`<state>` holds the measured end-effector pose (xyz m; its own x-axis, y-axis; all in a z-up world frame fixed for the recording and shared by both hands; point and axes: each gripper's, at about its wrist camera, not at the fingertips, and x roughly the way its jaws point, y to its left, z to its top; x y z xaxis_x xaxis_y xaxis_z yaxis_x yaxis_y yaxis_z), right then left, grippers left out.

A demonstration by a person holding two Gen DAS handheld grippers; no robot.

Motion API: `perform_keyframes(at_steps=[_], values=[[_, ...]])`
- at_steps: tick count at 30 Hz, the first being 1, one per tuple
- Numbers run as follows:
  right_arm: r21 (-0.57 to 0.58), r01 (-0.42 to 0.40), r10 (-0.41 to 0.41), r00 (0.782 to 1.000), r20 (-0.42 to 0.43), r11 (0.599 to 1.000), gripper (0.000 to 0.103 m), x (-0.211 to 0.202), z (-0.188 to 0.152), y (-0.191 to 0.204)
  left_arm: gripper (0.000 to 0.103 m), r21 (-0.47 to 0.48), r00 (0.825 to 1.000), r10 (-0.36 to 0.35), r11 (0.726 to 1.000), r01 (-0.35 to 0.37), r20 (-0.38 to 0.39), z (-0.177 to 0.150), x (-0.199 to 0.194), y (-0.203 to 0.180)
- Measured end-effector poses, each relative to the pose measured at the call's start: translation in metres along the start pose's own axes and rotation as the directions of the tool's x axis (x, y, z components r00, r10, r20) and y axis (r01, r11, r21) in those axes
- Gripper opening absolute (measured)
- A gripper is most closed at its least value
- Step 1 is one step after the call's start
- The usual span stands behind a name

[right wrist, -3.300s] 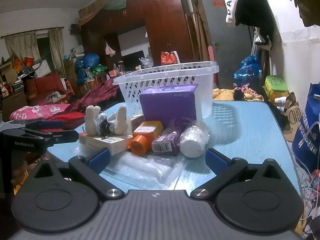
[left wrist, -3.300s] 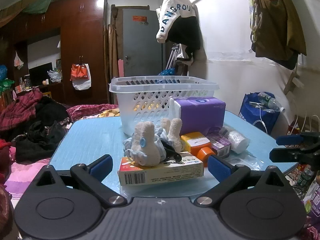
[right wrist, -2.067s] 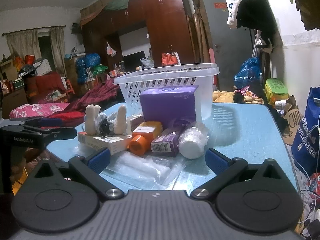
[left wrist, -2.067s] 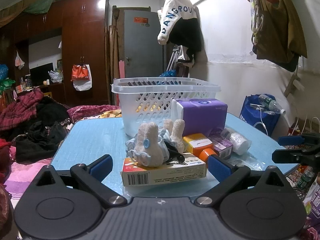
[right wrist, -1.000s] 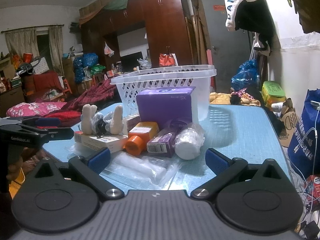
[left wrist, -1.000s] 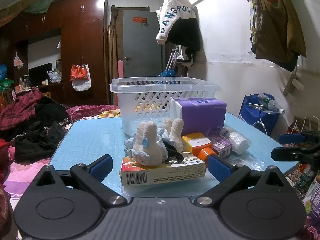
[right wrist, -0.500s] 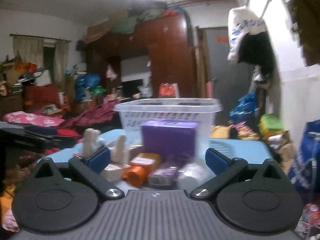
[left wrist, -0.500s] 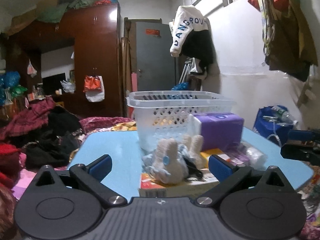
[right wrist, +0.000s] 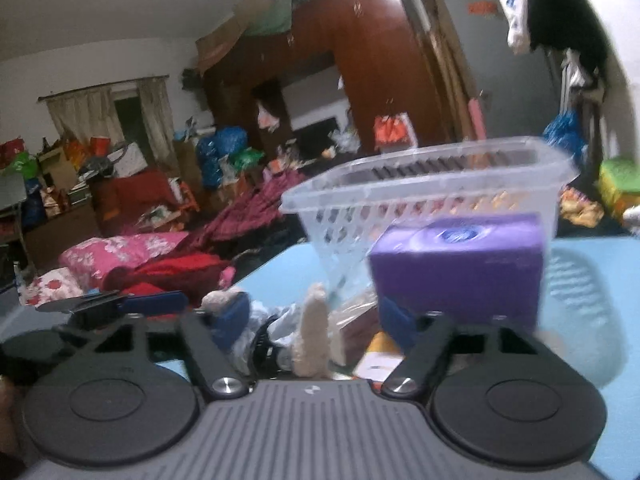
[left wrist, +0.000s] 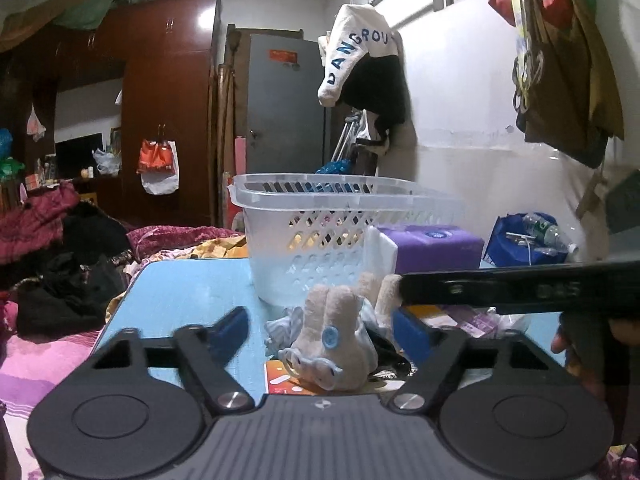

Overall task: Organize objects
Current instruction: 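Grasp the white knitted plush toy with the left tool and lift it, then carry the plush toy over the white basket and open the left tool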

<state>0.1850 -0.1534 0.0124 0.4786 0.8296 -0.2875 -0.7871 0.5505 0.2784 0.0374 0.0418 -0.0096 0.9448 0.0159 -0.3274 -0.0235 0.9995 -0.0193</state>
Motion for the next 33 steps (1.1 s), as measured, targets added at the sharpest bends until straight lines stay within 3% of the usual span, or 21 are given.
perform_keyframes(at_steps=[4,5,6,7,17,24,28,33], values=[[0.021,-0.024,0.025,0.999,-0.043,1.0,0.037,0.012,-0.002,0.002,0.047,0.009,1.0,0.002,1.0,-0.002,-0.015,-0.003,0.006,-0.002],[0.023,-0.028,0.029,0.998,-0.056,0.999,0.03,0.015,-0.002,0.002,0.037,0.01,1.0,0.001,1.0,-0.001,-0.017,-0.004,0.007,-0.002],[0.025,-0.028,0.03,0.998,-0.058,0.999,0.019,0.016,-0.003,0.002,0.031,0.005,1.0,-0.003,1.0,0.003,-0.014,-0.004,0.007,0.0],[0.021,-0.03,0.031,0.998,-0.056,0.999,0.015,0.015,-0.004,0.002,0.031,0.001,1.0,0.001,1.0,-0.001,-0.008,-0.005,0.006,0.001],[-0.104,-0.02,0.026,0.998,0.05,0.994,0.013,-0.028,0.013,0.02,0.024,0.01,0.99,-0.047,0.999,0.046,0.131,0.011,-0.019,0.0],[-0.178,0.03,0.003,0.983,0.182,0.984,0.013,-0.056,0.071,0.03,0.024,0.107,0.954,-0.117,0.99,0.09,0.274,0.092,-0.026,-0.018],[-0.212,0.145,-0.093,0.968,0.235,0.966,0.013,-0.048,0.113,0.027,0.024,0.171,0.958,-0.129,0.981,0.087,0.255,0.14,0.013,-0.033],[-0.197,0.242,-0.206,0.961,0.184,0.95,0.013,-0.006,0.142,0.001,0.024,0.188,0.979,-0.134,0.977,0.104,0.155,0.161,0.075,-0.034]])
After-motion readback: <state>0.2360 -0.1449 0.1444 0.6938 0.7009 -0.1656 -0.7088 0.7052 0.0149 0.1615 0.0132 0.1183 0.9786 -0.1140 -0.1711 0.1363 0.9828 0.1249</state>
